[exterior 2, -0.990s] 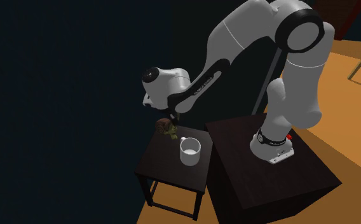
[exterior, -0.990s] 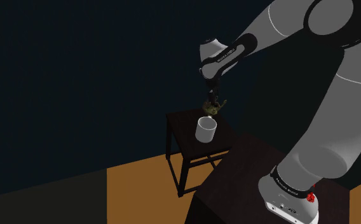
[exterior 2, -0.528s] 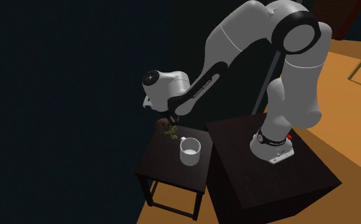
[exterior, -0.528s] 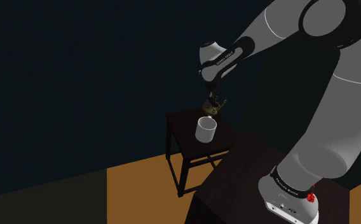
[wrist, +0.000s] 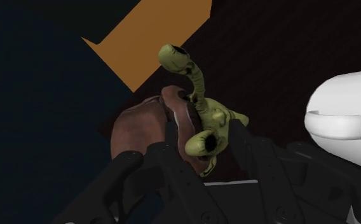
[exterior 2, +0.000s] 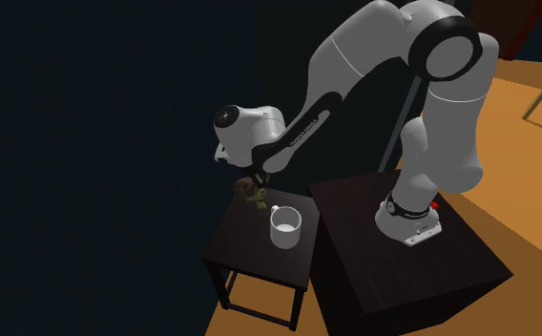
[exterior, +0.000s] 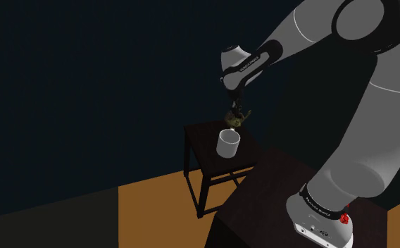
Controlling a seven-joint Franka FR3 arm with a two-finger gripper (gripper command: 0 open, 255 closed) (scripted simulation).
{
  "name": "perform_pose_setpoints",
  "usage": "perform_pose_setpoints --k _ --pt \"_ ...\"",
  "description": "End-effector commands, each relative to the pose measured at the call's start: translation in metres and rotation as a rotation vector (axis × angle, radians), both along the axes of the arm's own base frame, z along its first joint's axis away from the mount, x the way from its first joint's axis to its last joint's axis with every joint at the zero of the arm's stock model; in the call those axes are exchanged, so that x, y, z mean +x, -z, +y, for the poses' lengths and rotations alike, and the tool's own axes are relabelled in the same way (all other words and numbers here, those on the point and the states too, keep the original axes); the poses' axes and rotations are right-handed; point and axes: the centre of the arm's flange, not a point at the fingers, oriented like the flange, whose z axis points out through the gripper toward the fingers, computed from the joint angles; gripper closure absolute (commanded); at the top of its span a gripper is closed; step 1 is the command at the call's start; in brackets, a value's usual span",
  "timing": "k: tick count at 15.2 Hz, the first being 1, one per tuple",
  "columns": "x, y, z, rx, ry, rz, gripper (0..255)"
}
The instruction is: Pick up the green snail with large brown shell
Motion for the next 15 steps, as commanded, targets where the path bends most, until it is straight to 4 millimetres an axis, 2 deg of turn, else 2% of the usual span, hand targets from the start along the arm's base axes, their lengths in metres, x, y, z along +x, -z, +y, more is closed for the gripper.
perform_pose_setpoints --k 1,14,15 --pt "-0.001 -0.008 0.0 0.0 0.0 0.001 255" --pt "0.0 -0.077 0.0 0.0 0.0 0.001 255" --pt "-0.001 -0.077 0.0 0.0 0.0 0.001 255"
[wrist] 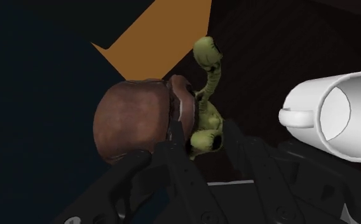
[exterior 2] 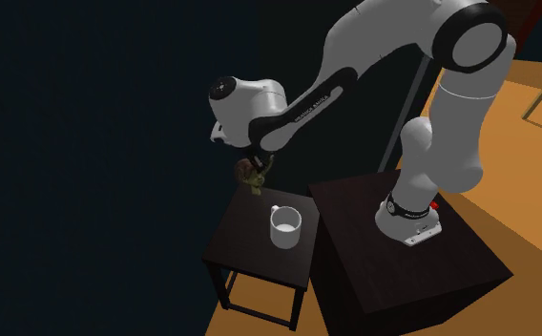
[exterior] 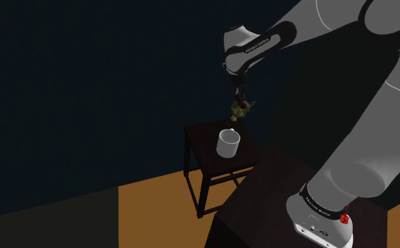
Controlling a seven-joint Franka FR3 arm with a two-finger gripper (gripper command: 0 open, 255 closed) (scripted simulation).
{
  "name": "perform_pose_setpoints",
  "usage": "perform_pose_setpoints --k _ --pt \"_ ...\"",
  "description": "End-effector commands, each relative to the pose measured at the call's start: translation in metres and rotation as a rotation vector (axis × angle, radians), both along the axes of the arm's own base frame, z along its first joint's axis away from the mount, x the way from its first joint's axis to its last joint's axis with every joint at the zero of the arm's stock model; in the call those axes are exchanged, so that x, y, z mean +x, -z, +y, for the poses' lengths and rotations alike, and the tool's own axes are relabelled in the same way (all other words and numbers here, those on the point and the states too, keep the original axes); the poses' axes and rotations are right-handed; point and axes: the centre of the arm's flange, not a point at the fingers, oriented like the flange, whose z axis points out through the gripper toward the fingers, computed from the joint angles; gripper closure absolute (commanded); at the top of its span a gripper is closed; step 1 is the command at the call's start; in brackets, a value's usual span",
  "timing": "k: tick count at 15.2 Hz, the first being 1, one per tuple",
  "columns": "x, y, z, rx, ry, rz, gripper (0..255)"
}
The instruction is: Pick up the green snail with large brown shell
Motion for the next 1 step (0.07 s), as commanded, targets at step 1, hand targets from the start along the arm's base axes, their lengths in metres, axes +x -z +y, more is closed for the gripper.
perform_pose_setpoints --k 1 --pt "-0.0004 -0.0034 -0.0001 0.0 0.0 0.0 255"
